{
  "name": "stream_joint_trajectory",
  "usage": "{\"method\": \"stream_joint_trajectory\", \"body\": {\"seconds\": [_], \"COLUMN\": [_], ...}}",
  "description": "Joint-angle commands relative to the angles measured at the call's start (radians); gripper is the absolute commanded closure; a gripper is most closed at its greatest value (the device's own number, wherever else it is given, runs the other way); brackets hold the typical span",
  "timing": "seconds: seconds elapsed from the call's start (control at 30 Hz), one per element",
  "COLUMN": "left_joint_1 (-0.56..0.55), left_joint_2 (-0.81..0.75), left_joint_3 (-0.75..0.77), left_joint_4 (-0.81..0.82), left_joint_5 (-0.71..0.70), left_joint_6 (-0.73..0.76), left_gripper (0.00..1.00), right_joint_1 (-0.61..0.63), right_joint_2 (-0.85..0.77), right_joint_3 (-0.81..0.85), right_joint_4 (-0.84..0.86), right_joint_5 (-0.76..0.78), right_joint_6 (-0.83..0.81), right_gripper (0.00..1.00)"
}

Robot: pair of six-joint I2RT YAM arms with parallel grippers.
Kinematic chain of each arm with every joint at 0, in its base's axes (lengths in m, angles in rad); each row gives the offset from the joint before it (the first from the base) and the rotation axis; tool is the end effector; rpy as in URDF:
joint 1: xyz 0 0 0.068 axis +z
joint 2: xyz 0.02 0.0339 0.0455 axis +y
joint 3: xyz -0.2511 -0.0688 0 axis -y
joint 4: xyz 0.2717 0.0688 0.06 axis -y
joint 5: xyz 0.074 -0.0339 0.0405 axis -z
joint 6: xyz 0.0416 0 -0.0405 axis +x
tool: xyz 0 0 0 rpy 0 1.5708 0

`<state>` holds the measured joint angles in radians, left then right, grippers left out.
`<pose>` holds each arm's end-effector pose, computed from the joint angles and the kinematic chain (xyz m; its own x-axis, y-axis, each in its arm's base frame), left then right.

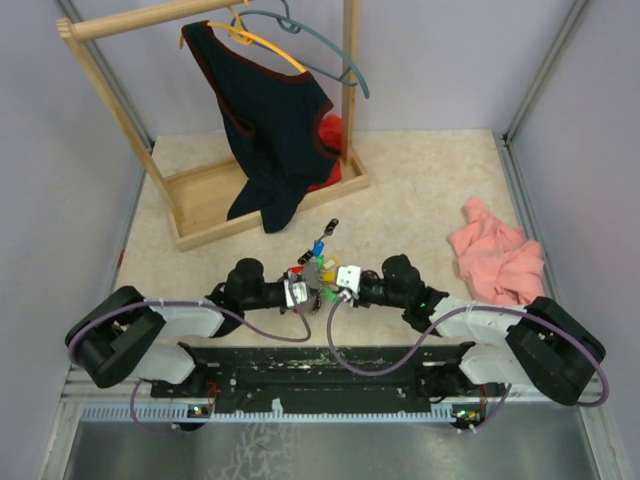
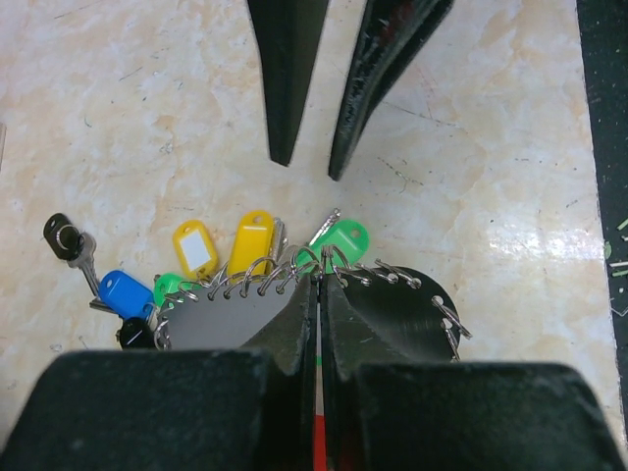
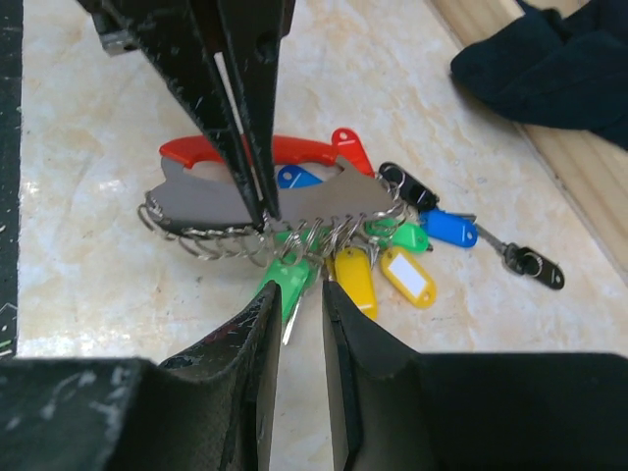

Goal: Put the keys on the keyring

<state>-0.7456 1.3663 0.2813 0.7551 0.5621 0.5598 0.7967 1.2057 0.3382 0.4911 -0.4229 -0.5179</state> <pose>0.1703 -0.1874 0.1117 0.2999 0.3347 -0.8933 0.9267 0.1202 0.3561 0.1667 0.1949 0.1385 0.2316 -0.4089 -0.8827 -0.9256 0.1866 -0.3293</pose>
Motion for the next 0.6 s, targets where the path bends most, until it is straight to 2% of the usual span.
{"method": "stream_joint_trajectory", "body": {"seconds": [0.0,0.23,0.57], "left_joint_1": [-0.030,-0.049,-0.053], "left_joint_2": [-0.009,0.003,0.005], "left_joint_3": [-0.010,0.025,0.076], "left_joint_4": [0.002,-0.057,-0.147], "left_joint_5": [-0.056,-0.080,-0.075], "left_joint_6": [0.059,0.054,0.024], "left_gripper": [0.99,0.99,0.99], "right_joint_1": [0.002,0.004,0.018], "right_joint_2": [0.016,0.073,0.170], "right_joint_3": [0.005,0.038,0.101], "right_joint_4": [0.166,0.139,0.115], "right_joint_5": [-0.054,-0.119,-0.131], "right_joint_6": [-0.035,-0.067,-0.101], "right_gripper": [0.76,0.77,0.77]}}
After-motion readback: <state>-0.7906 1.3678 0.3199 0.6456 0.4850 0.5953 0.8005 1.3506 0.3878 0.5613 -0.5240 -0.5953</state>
